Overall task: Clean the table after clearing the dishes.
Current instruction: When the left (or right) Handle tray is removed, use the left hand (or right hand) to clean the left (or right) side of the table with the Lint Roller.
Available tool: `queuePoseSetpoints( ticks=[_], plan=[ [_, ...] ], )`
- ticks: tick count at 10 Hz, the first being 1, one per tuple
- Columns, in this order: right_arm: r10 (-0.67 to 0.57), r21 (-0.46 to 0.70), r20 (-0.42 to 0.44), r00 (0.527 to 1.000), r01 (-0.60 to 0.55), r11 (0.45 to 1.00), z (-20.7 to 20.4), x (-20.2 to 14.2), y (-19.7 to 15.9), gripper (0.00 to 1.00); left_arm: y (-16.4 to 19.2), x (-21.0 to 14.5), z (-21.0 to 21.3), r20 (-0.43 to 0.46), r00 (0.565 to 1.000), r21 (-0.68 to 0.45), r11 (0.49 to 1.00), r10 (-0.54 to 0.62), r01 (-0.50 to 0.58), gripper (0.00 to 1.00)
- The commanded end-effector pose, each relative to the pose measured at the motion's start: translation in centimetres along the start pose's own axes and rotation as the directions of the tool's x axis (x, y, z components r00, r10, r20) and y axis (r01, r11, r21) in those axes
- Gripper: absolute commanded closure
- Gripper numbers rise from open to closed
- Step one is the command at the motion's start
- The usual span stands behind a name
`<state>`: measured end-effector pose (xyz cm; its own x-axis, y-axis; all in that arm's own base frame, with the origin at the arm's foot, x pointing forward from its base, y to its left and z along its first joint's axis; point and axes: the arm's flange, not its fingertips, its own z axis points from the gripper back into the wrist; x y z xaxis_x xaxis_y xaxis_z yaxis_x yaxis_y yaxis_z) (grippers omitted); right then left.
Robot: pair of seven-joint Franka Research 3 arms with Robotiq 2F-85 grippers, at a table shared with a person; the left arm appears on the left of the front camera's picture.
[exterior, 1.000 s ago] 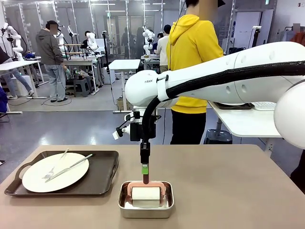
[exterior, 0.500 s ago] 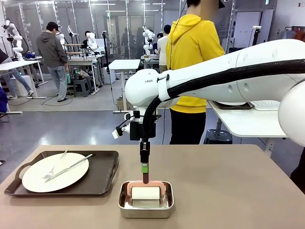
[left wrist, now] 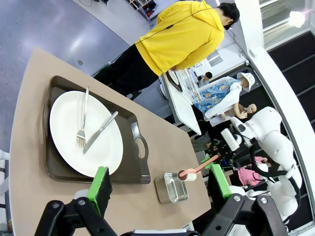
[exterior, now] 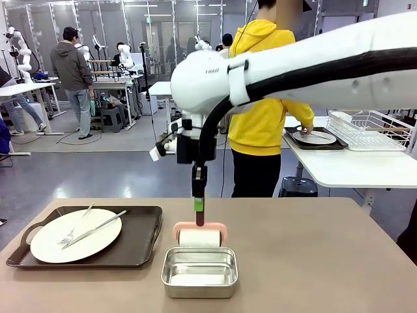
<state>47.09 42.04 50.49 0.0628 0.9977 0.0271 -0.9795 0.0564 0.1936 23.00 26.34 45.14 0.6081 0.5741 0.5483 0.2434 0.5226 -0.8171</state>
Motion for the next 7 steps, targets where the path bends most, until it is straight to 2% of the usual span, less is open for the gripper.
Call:
queuePoseSetpoints(
  ticks=[1,2,3,5,7],
  plan=[
    [-0.189,-0.039,0.015,0.982,0.189,0.981,0.9,-2.6,1.7,1.00,0.0,0.0,0.2,0.006,1.000,-0.004,1.000,-0.008,0.008,0.00],
    [-0.295,-0.016,0.112,0.949,0.299,0.954,1.9,-4.8,1.8,1.00,0.0,0.0,0.2,0.006,1.000,-0.004,1.000,-0.008,0.008,0.00],
    [-0.405,0.035,0.199,0.892,0.407,0.913,2.1,-7.4,1.9,1.00,0.0,0.0,0.2,0.006,1.000,-0.004,1.000,-0.008,0.008,0.00],
    [-0.626,0.166,0.311,0.715,0.608,0.777,0.7,-11.9,2.3,1.00,0.0,0.0,0.2,0.006,1.000,-0.004,1.000,-0.008,0.008,0.00],
    [-0.788,0.274,0.341,0.512,0.748,0.605,-1.1,-16.5,2.4,1.00,0.0,0.0,0.2,0.006,1.000,-0.004,1.000,-0.008,0.008,0.00]
  ],
)
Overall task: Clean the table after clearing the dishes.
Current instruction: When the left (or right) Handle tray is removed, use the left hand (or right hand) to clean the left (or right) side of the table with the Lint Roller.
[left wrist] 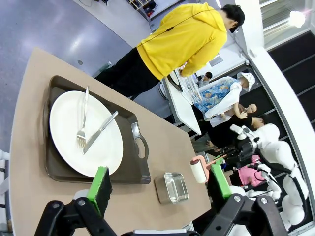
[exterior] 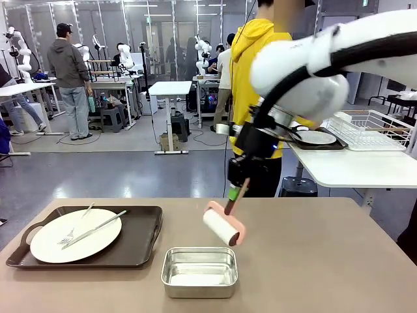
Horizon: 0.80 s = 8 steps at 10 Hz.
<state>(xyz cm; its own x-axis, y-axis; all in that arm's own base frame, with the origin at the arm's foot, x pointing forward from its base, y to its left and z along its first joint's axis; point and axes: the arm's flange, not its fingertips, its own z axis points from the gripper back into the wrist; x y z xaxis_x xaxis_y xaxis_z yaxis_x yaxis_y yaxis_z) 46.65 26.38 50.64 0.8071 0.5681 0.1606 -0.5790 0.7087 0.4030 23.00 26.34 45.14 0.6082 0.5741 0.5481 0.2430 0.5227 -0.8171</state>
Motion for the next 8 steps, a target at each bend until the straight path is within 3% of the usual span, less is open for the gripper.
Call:
queuePoseSetpoints(
  ticks=[1,3,5,6,7,8],
  plan=[
    [-0.256,0.037,0.146,0.955,0.254,0.967,-1.0,-5.4,-1.3,1.00,0.0,0.0,0.2,0.006,1.000,-0.005,1.000,-0.009,0.009,0.00],
    [-0.451,0.124,0.194,0.871,0.434,0.892,-0.5,-9.7,-5.4,1.00,0.0,0.0,0.2,0.006,1.000,-0.005,1.000,-0.009,0.009,0.00],
    [-0.576,0.242,0.254,0.777,0.526,0.815,0.1,-13.2,-8.5,1.00,0.0,0.0,0.2,0.006,1.000,-0.005,1.000,-0.009,0.009,0.00],
    [-0.587,0.251,0.260,0.767,0.533,0.808,0.3,-13.7,-9.3,1.00,0.0,0.0,0.2,0.006,1.000,-0.005,1.000,-0.009,0.009,0.00],
    [-0.548,0.248,0.248,0.799,0.495,0.833,-0.1,-13.1,-9.3,1.00,0.0,0.0,0.2,0.006,1.000,-0.005,1.000,-0.009,0.009,0.00],
    [-0.567,0.223,0.214,0.796,0.525,0.821,0.3,-13.6,-10.0,1.00,0.0,0.0,0.2,0.006,1.000,-0.005,1.000,-0.009,0.009,0.00]
  ],
)
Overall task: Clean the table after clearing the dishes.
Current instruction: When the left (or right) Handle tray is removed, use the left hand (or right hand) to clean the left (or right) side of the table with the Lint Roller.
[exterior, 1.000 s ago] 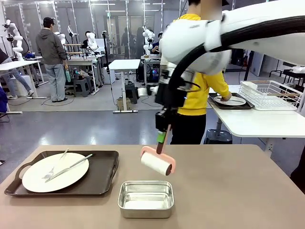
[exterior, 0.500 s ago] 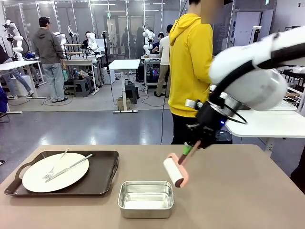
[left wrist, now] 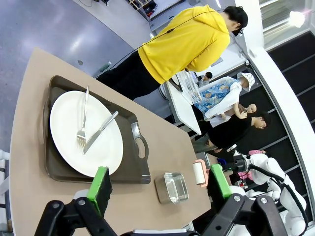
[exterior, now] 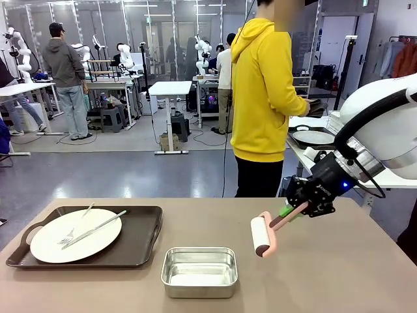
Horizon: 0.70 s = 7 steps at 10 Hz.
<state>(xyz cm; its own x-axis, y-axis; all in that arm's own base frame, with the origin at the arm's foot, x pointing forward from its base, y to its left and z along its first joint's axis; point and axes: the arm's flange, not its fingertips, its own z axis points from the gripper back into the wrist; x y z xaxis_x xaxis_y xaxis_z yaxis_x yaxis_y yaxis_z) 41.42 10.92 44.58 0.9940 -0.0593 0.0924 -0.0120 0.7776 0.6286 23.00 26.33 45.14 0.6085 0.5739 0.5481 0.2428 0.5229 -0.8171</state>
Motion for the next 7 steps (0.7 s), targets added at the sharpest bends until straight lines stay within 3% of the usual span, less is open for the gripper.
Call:
queuePoseSetpoints(
  ticks=[1,3,4,6,7],
  plan=[
    [0.015,-0.014,-0.013,1.000,-0.016,1.000,-0.3,0.1,0.5,1.00,0.0,0.0,0.2,0.006,1.000,-0.005,1.000,-0.009,0.009,0.00],
    [0.015,-0.014,-0.013,1.000,-0.016,1.000,-0.3,0.1,0.5,1.00,0.0,0.0,0.2,0.006,1.000,-0.005,1.000,-0.009,0.009,0.00],
    [0.005,-0.004,-0.007,1.000,-0.005,1.000,-0.2,-0.1,0.1,0.80,0.0,0.0,0.2,0.006,1.000,-0.005,1.000,-0.009,0.009,0.00],
    [-0.013,-0.031,0.031,0.999,0.014,0.999,-1.1,2.8,-1.0,0.80,0.0,0.0,0.2,0.006,1.000,-0.005,1.000,-0.009,0.009,0.00],
    [-0.014,0.000,-0.011,1.000,0.014,1.000,-1.9,4.0,-1.7,0.80,0.0,0.0,0.2,0.006,1.000,-0.005,1.000,-0.009,0.009,0.00]
  ],
)
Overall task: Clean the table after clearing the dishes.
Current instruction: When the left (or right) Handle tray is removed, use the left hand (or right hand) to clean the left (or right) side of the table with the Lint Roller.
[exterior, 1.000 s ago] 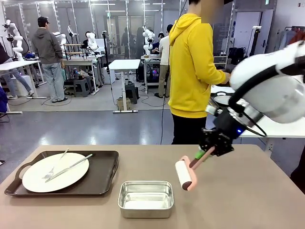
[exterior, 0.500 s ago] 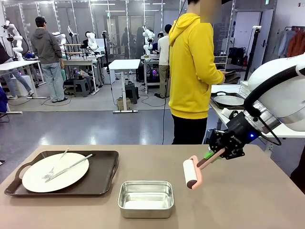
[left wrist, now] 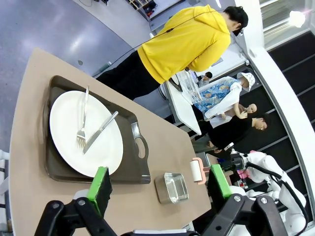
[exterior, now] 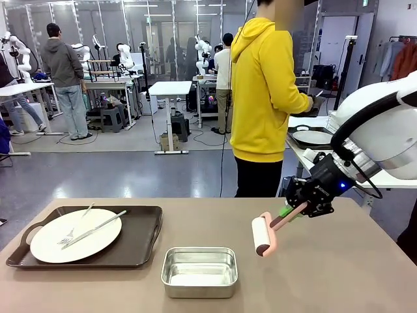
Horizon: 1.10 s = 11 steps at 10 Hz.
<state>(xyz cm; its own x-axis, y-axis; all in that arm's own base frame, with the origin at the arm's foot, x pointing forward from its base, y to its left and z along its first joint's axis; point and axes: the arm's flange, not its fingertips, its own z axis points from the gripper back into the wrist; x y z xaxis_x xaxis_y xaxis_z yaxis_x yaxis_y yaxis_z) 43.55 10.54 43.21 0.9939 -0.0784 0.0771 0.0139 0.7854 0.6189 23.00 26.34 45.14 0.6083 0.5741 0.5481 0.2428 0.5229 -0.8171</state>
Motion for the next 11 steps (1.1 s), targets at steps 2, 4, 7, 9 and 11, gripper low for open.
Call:
queuePoseSetpoints(
  ticks=[2,4,7,9,11],
  plan=[
    [-0.026,0.033,-0.072,0.997,0.028,0.999,-2.8,5.0,-1.6,0.80,0.0,0.0,0.2,0.006,1.000,-0.005,1.000,-0.009,0.009,0.00],
    [-0.048,0.007,-0.052,0.997,0.049,0.999,-4.4,6.6,-2.7,0.80,0.0,0.0,0.2,0.006,1.000,-0.005,1.000,-0.009,0.009,0.00],
    [-0.060,-0.005,-0.057,0.997,0.059,0.998,-6.5,6.9,-4.8,0.80,0.0,0.0,0.2,0.006,1.000,-0.005,1.000,-0.009,0.009,0.00],
    [-0.010,-0.026,-0.053,0.999,0.008,1.000,-6.4,6.3,-6.8,0.80,0.0,0.0,0.2,0.006,1.000,-0.005,1.000,-0.009,0.009,0.00],
    [0.037,-0.077,-0.040,0.999,-0.040,0.996,-5.9,5.7,-8.8,0.80,0.0,0.0,0.2,0.006,1.000,-0.005,1.000,-0.009,0.009,0.00]
  ],
)
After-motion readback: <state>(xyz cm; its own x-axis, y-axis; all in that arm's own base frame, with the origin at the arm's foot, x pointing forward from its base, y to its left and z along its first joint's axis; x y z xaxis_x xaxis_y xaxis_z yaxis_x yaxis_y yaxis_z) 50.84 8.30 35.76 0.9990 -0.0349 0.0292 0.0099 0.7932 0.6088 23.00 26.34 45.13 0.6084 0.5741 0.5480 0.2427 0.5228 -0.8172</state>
